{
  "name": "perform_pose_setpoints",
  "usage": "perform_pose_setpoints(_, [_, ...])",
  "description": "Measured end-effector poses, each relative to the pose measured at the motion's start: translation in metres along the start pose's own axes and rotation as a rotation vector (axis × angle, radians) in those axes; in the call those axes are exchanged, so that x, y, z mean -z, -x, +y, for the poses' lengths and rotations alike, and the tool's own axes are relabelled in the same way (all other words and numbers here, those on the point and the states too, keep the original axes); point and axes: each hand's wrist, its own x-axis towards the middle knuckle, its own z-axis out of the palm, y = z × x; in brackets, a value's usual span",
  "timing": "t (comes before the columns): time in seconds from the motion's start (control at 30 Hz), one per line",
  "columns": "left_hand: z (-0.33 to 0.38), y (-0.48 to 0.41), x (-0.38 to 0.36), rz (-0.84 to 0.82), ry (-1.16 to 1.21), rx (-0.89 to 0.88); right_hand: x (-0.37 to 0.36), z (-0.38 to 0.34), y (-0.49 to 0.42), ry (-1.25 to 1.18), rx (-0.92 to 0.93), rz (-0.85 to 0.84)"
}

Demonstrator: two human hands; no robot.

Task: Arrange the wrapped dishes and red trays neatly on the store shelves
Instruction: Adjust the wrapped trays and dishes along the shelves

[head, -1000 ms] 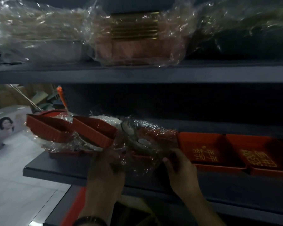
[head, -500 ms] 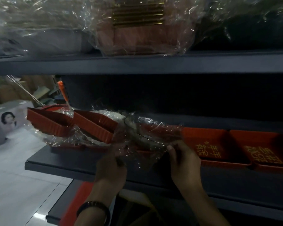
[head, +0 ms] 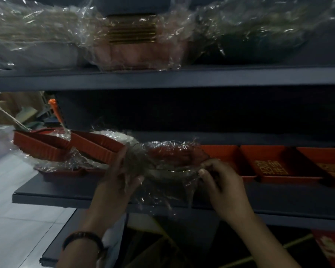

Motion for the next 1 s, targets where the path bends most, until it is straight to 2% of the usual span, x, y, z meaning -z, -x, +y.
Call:
perform_pose_setpoints(0.13, [0.01,0.013,-0.01,-0.022,0.167,0.012,0.02,-0.011,0.02,0.032,-0.013,-0.009])
perform_pose_setpoints(0.37, [0.05,0.041,-0.026,-0.009,0.133,-0.046,0.051,-0.032,0.047,0.029,-0.115,0.033])
perform_pose_setpoints(0.47, [0.072,0.057,-0.031,0.008,0.102,-0.081,0.064,-0.046,0.048,0.022,-0.154,0.101])
perform_pose_setpoints(0.77, [0.132,0.1,-0.024,0.125,0.05,-0.181,0.123,-0.11,0.06,-0.032,-0.125,0.198])
perform_pose_setpoints(1.0, [0.198,0.128,-0.004,0.105,0.2,-0.19,0.166,-0.171,0.072,-0.092,-0.073,0.185])
